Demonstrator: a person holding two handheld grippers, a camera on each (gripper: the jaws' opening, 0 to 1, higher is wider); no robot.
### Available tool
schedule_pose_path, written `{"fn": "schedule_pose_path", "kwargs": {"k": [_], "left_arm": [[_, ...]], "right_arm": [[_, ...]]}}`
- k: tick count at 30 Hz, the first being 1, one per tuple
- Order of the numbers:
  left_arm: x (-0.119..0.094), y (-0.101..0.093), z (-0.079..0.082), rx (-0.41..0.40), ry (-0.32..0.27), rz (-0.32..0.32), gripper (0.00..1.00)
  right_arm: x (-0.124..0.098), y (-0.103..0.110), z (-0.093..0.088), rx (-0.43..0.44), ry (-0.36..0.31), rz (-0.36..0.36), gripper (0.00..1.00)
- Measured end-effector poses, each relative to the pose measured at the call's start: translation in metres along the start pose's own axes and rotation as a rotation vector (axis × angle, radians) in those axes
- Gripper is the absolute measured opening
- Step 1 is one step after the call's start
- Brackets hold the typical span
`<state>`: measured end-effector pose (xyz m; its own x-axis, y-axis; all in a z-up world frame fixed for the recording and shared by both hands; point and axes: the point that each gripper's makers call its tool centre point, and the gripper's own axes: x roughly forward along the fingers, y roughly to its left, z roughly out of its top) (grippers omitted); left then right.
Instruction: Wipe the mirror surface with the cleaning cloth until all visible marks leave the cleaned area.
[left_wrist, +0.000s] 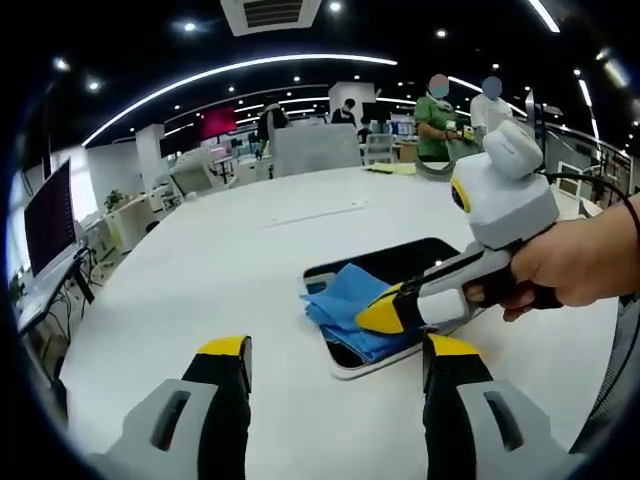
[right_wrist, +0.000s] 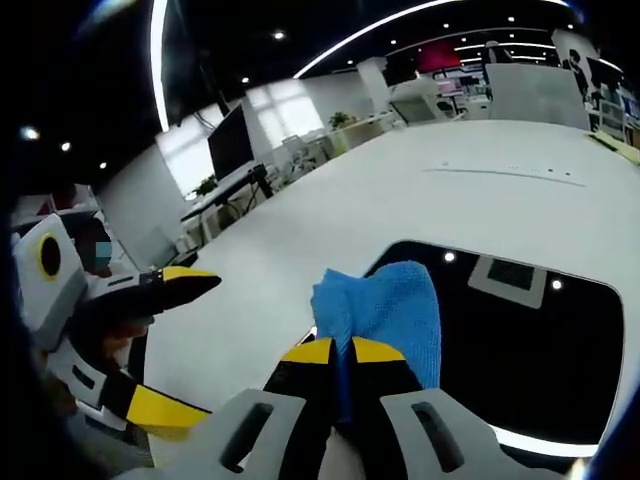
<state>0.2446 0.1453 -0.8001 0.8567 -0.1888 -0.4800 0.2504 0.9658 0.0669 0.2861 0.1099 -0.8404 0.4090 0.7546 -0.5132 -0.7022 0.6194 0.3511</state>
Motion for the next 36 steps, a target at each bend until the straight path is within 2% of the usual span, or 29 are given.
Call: {"fn": "schedule_pose_path", "kwargs": {"k": [18,26,31,36], "left_arm": [[-0.0067,-0.0061,0.0028,0.006,0.0,-0.009,0.69],[-0.0073,-0.0061,0.0033,0.007,0.0,-0.011,0.69],[-0.0072,-0.0064,0.0036,0.005,-0.001,-0.014,0.69],[-0.0073,-0.0062,0.0036,0.006,-0.001,-0.013,0.68]], "right_arm": [[-0.001,0.0027,-0.0019,-0.045,0.0,-0.003,0.01],[-0.0027,0.0048,-0.001,-0.068,0.008,0.013,0.05],[-0.0044,0.0062,-0.0041,-0.178,0.033,0.01,0.08],[-0.0031,0.0079,-0.0057,-0.225,0.036,0.018,0.1]]}}
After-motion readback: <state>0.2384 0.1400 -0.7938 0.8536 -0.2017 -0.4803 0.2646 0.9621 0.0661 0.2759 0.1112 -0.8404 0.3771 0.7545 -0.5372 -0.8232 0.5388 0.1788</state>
